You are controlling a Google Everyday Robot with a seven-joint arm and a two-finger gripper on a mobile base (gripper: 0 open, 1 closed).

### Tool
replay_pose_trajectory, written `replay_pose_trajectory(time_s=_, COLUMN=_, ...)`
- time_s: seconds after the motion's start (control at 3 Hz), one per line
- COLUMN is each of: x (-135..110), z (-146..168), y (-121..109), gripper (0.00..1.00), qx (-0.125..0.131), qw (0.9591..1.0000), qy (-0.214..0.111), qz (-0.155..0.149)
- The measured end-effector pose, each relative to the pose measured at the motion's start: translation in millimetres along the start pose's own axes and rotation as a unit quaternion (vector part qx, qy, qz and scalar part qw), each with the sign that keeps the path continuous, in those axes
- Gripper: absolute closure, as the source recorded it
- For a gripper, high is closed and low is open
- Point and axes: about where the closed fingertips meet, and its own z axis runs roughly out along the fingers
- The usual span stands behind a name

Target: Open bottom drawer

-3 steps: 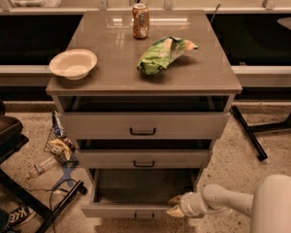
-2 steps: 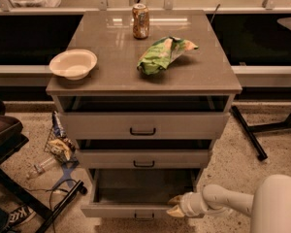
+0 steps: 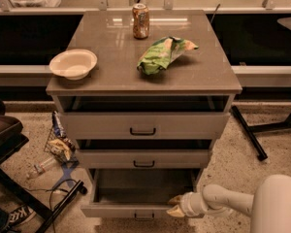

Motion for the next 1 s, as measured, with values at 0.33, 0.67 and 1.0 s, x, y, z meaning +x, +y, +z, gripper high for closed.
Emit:
replay_pose_trajectory(time_s=0.33, x=0.0, z=0.0, y=0.1, gripper=1.00, qx=0.000, qw=1.0000, qy=0.000, qz=0.000)
replay_pose_trajectory(time_s=0.67, x=0.0, z=0.0, y=0.1, gripper=0.82, qx=0.000, qw=1.0000, qy=0.000, qz=0.000)
replay_pose_trajectory(time_s=1.0, x=0.0, z=0.1, y=0.2, gripper=0.59, qx=0.000, qw=1.0000, qy=0.000, qz=0.000)
